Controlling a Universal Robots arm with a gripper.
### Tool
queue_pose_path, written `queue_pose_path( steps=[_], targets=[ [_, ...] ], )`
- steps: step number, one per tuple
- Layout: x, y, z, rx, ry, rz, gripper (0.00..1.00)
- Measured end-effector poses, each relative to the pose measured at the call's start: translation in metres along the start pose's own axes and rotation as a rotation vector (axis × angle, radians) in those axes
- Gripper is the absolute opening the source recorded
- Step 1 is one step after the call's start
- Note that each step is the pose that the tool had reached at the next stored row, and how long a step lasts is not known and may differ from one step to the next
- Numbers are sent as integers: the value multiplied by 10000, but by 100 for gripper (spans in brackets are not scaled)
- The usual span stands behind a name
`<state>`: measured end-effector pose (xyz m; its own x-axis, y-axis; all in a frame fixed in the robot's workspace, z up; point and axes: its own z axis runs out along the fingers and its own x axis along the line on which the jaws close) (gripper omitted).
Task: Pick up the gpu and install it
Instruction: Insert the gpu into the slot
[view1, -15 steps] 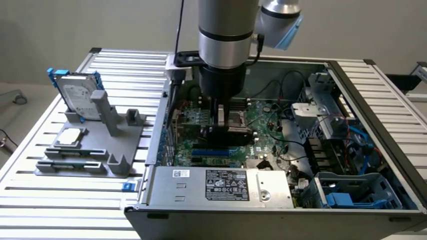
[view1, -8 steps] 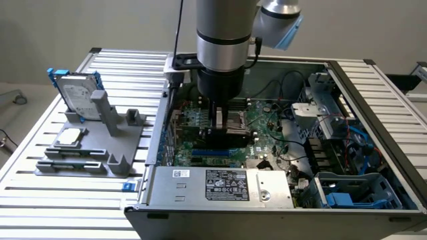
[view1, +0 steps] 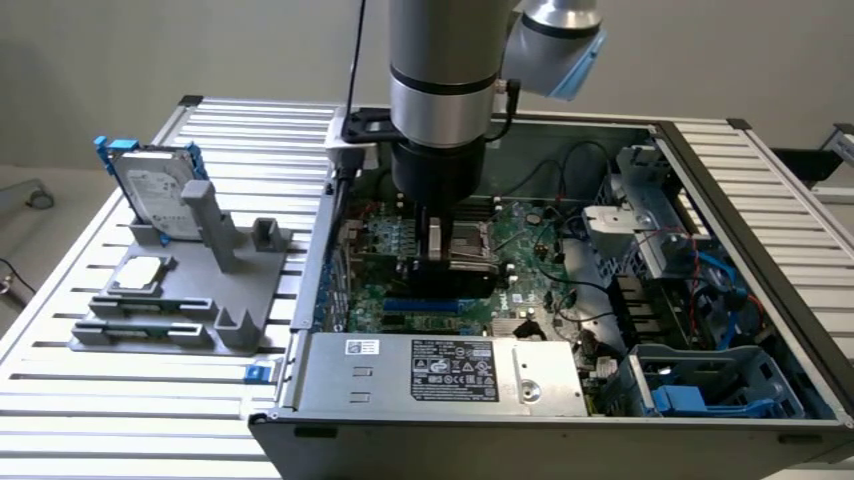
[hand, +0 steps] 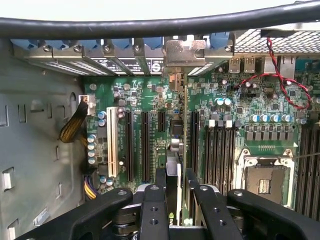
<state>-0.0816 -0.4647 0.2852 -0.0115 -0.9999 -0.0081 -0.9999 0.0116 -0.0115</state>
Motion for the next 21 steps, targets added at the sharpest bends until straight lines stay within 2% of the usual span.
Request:
queue_pose_path(
  steps=[21],
  targets=[
    [1,55,100,3,3,285,26]
  ],
)
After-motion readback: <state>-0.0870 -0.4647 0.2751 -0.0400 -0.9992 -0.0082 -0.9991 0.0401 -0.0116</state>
